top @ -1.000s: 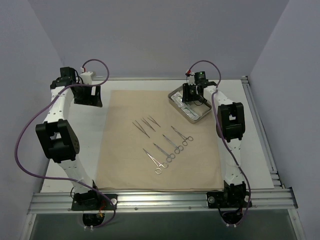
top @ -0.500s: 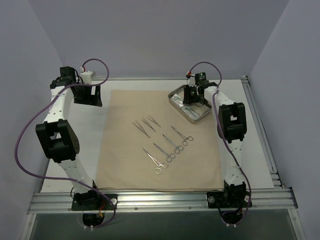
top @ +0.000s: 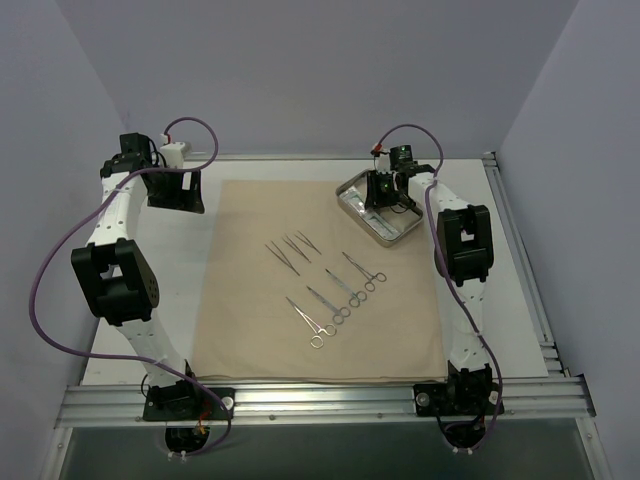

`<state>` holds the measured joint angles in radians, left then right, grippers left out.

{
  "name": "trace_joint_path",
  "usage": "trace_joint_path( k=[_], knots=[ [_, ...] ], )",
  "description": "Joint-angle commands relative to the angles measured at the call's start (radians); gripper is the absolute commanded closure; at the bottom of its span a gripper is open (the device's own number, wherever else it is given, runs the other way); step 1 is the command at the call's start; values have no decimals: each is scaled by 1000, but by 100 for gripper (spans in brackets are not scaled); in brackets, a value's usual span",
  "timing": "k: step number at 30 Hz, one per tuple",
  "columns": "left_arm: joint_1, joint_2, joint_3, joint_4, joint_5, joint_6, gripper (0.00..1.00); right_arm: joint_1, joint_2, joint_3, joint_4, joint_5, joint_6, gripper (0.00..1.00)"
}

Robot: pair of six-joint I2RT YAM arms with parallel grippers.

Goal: Open and lay out the surgical kit
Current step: Pick up the medical item from the container.

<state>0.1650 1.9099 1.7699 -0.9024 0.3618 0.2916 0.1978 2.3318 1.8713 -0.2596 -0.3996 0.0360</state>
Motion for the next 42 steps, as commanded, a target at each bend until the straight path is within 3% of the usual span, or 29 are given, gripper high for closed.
trace_joint_path(
  k=[1,5,14,26,42],
  knots=[
    [-1,-8,48,-3,-3,3,6,9,3,32,-53,-62,-7,70],
    [-1,-6,49,-4,-3,3,6,12,31,43,-64,-74,-22,69],
    [-1,-12,51,-4,-7,6,6,11,-5,58,-49,-62,-25,99],
    [-1,-31,51,-7,-3,7,6,11,-157,52,-75,-9,-87,100],
    [-1,-49,40,-3,-7,12,6,-1,-88,25,-58,44,-82,96]
  ],
)
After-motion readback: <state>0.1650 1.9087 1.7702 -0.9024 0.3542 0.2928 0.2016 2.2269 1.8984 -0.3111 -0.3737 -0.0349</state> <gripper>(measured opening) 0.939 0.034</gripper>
